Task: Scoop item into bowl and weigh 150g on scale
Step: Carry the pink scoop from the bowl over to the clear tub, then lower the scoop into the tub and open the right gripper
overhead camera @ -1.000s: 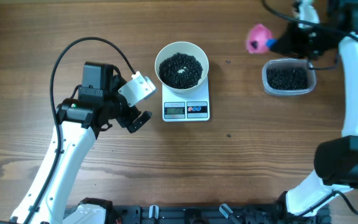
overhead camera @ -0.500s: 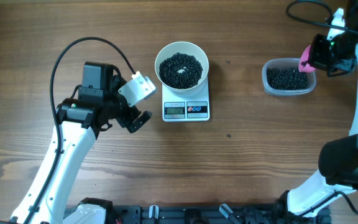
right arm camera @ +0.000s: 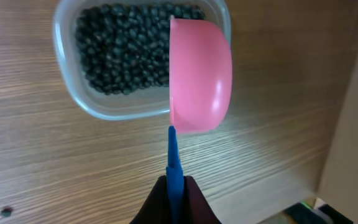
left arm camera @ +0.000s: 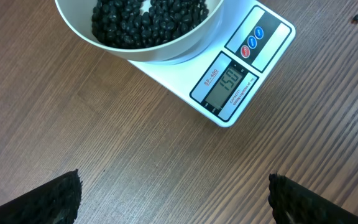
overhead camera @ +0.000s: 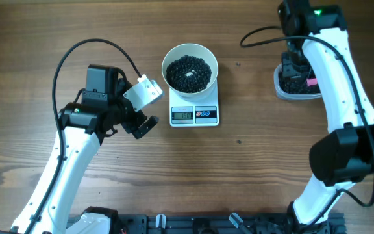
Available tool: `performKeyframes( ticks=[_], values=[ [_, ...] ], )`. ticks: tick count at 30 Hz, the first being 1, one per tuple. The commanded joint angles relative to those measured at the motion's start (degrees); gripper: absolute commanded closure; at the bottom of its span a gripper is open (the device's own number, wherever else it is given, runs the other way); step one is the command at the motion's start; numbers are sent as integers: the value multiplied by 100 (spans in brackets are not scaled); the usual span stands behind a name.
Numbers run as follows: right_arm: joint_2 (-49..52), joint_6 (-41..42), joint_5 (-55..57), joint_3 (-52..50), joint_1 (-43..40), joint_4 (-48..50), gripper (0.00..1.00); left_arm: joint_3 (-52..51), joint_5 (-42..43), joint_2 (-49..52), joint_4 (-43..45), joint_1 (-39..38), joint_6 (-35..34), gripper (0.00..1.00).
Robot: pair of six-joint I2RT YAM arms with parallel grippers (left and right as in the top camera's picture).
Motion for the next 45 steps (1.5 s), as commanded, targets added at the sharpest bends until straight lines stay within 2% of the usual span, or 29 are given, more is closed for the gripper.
performKeyframes(
  ticks=[1,6,11,13,15,21,23,26,27,28,29,31,33,39,45],
  values=[
    [59,459,223,-22,-33,0,96,-48,107,7,13,26,92,0],
    [55,732,-1322,-22,-472,114,96,-48,107,7,13,26,92,1],
    [57,911,-3296,-24,-1167,662,96,-48,107,7,13,26,92,0],
    [57,1054,-3770,-24,-1320,811,96,-48,107,7,13,26,92,0],
    [59,1346,-3807,-42,-1394,833,96,-48,107,7,13,26,92,0],
    [59,3158,-3355,-608,-1475,750,93,-48,107,7,13,26,92,0],
    [59,3397,-3351,-807,-1488,822,82,-48,107,7,13,26,92,0],
    [59,3394,-3375,-859,-1488,848,80,-48,107,7,13,26,92,0],
    [59,3394,-3375,-859,-1488,831,65,-48,107,7,13,26,92,0],
    [57,3394,-3375,-859,-1488,809,56,-48,107,7,13,26,92,0],
    [57,3394,-3375,-859,-1488,780,35,-48,107,7,13,26,92,1],
    [57,3392,-3375,-857,-1488,629,19,-48,107,7,13,26,92,0],
    [57,3386,-3375,-857,-1491,382,10,-48,107,7,13,26,92,0],
    [-125,3018,-3602,-850,-1488,-31,2,-48,107,7,13,26,92,0],
    [-1182,2625,-3810,-846,-1447,131,0,-48,107,7,13,26,92,0]
  ],
)
